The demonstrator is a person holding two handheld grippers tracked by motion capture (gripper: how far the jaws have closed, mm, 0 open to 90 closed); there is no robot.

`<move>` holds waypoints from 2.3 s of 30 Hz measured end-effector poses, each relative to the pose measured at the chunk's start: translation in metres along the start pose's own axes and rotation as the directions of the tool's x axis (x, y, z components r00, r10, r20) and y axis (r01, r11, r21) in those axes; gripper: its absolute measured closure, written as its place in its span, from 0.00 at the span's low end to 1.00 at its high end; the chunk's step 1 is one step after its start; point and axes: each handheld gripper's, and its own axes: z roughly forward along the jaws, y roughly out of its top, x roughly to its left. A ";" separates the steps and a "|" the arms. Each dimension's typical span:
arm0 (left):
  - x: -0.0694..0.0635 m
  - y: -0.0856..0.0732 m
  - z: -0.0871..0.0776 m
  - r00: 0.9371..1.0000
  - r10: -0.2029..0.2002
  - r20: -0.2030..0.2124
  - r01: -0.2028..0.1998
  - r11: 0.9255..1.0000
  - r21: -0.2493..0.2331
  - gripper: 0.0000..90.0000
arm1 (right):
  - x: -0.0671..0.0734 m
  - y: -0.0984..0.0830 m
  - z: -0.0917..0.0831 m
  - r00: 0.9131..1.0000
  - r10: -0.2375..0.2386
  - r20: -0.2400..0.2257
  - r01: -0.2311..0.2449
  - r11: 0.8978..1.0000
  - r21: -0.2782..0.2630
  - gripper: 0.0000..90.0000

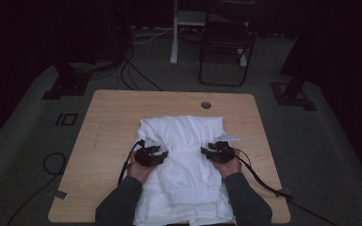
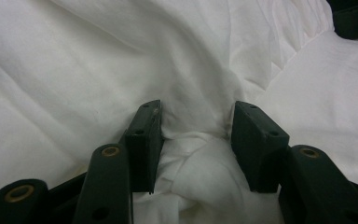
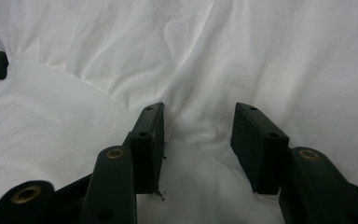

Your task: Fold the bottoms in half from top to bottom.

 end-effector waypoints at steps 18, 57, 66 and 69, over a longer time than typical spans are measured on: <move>0.015 0.029 -0.053 0.998 -0.019 -0.067 0.015 0.998 -0.059 0.50 | 0.022 -0.023 -0.023 0.999 -0.027 -0.029 0.027 1.000 0.007 0.59; 0.096 0.028 0.009 0.980 -0.197 -0.028 0.198 0.979 0.050 0.70 | -0.054 0.038 -0.041 0.994 0.113 0.015 -0.111 0.990 -0.087 0.52; 0.093 0.030 0.009 0.981 -0.184 -0.064 0.187 0.981 0.054 0.60 | -0.091 0.054 0.010 0.982 0.181 0.049 -0.181 0.983 -0.008 0.33; 0.092 0.032 0.007 0.969 -0.202 -0.144 0.211 0.976 0.055 0.40 | -0.090 0.054 0.021 0.981 0.192 0.040 -0.193 0.981 0.011 0.34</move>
